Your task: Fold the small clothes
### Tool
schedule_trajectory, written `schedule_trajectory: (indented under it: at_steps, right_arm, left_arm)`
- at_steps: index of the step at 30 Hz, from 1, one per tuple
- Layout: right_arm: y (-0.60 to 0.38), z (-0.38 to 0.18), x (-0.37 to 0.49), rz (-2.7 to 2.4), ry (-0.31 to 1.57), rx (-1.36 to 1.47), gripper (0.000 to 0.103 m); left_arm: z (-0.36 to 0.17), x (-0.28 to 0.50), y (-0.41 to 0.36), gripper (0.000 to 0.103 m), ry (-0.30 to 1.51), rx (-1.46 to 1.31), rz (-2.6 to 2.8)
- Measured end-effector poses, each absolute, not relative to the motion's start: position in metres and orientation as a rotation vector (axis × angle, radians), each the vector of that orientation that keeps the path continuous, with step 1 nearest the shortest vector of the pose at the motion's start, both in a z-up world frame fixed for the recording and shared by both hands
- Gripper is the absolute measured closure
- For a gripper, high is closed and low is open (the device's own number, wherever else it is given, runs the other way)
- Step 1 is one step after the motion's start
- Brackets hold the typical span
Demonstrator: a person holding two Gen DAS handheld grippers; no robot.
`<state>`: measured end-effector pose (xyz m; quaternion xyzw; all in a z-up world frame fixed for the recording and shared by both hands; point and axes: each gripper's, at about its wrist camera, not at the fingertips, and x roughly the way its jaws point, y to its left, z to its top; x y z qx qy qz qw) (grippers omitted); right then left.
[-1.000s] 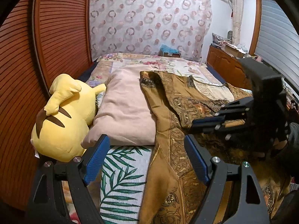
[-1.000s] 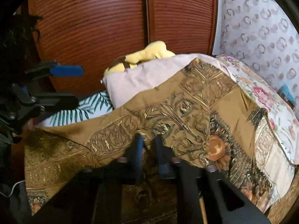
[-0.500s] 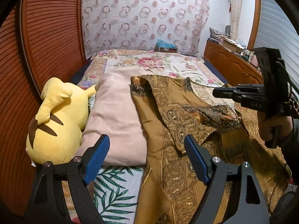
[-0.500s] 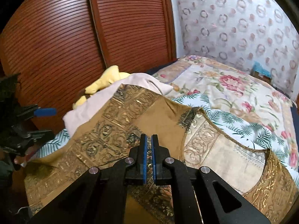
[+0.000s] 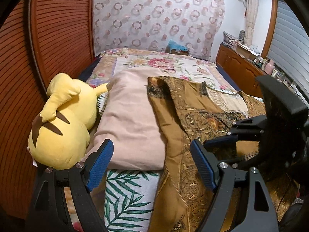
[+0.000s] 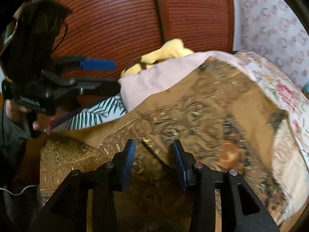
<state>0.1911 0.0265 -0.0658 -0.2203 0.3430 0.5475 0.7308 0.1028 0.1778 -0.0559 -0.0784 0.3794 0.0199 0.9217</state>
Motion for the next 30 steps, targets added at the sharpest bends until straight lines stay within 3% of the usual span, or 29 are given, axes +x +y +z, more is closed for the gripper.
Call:
schedule_trajectory:
  at_steps: [2,7,19,30]
  right_arm:
    - [0.038,-0.077,0.193,1.181,0.754,-0.524,0.067]
    - [0.044,-0.072,0.205,1.174,0.741,-0.500,0.096]
    - [0.001,-0.041,0.236,1.010,0.694,-0.326,0.098]
    - [0.004,-0.047,0.243,0.912,0.678,-0.291,0.097]
  left_arm:
    - [-0.058,0.102,0.180,0.021,0.784,-0.166,0.044]
    - [-0.058,0.100,0.183,0.021,0.784,-0.167,0.051]
    - [-0.055,0.108,0.171,0.021,0.777,-0.161,0.014]
    - [-0.046,0.115,0.148,0.021,0.760,-0.133,-0.033]
